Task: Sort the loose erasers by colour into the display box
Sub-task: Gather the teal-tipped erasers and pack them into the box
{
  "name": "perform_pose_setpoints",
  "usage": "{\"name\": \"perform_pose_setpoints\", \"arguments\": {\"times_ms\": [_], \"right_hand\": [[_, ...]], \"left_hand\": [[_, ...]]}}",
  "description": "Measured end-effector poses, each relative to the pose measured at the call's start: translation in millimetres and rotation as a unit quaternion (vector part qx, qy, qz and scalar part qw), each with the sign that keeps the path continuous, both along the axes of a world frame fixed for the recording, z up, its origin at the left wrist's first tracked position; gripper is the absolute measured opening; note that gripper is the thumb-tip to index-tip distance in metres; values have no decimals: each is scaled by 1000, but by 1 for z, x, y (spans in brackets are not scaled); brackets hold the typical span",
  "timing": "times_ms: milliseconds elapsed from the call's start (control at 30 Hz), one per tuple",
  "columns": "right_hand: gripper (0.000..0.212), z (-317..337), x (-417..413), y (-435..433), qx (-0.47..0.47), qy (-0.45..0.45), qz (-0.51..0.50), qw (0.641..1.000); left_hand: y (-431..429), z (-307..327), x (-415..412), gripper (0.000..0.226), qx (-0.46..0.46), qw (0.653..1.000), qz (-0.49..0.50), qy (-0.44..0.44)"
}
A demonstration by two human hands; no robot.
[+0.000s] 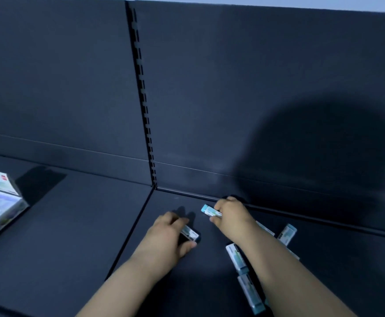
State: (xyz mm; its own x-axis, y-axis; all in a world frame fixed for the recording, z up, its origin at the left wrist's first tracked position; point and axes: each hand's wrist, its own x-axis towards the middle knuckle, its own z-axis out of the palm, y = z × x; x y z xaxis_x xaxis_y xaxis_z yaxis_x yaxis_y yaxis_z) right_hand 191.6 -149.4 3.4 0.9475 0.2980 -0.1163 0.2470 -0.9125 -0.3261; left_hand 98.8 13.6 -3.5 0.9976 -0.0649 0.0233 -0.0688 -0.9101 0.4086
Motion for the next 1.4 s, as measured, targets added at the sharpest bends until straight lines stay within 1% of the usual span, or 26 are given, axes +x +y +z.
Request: {"name": "perform_pose_setpoints", "arguments": {"times_ms": [100, 233, 367, 467, 533, 633, 700, 767, 800, 867, 900, 967, 1033, 1067, 1133, 1200, 1267, 1400], "right_hand": [[33, -3, -5, 3, 1, -10, -16, 1000], [35, -2, -23, 5, 46, -12, -22, 999], [26, 3, -40, 8, 115, -5, -15, 993], [22, 3, -46, 8, 124, -12, -17, 992], [23, 2, -48, 5, 101, -8, -30, 994], [26, 0, -48, 0, 66, 1, -38, 997], [29, -1, -48, -1, 54, 4, -42, 998], [30, -1, -49, -2, 46, -5, -38, 998], [30, -1, -49, -2, 42, -11, -28, 999], [33, 3, -48, -4, 45, -7, 3, 999], [39, 6, -48, -5, 53, 12, 19, 998], [61, 11, -45, -6, 59, 60, 43, 996], [80, 15, -41, -6, 18, 87, 64, 994], [84, 15, -39, -5, -4, 92, 73, 993], [83, 17, -37, -2, -27, 89, 87, 992], [77, 17, -37, 1, -31, 73, 92, 993], [73, 17, -42, 5, -25, 67, 96, 993], [68, 19, -60, 14, 5, 52, 103, 993]], "left_hand": [[-1, -4, 5, 53, -9, 1000, 0, -7], [-1, -7, 7, 52, -20, 1000, -1, -9], [-4, -8, 10, 59, 28, 999, -15, 10], [-6, -6, 13, 54, 42, 999, -23, 12], [-6, -4, 14, 53, 6, 999, -38, 6], [-3, 1, 11, 56, -105, 993, -45, 12], [1, 4, 7, 64, -133, 989, -62, 28], [8, 3, 2, 73, -120, 989, -81, 43], [13, 3, 0, 77, -100, 990, -82, 47], [22, 2, -4, 82, -29, 996, -69, 51], [26, 3, -6, 83, 8, 996, -60, 59], [30, 5, -7, 85, 43, 995, -48, 79], [32, 6, -7, 88, 48, 994, -51, 83], [32, 7, -6, 88, 49, 994, -53, 82], [30, 8, -3, 85, 53, 993, -59, 82], [28, 9, -1, 81, 54, 993, -62, 88], [28, 10, -1, 78, 44, 993, -61, 86], [27, 13, -8, 73, 27, 995, -78, 47]]}}
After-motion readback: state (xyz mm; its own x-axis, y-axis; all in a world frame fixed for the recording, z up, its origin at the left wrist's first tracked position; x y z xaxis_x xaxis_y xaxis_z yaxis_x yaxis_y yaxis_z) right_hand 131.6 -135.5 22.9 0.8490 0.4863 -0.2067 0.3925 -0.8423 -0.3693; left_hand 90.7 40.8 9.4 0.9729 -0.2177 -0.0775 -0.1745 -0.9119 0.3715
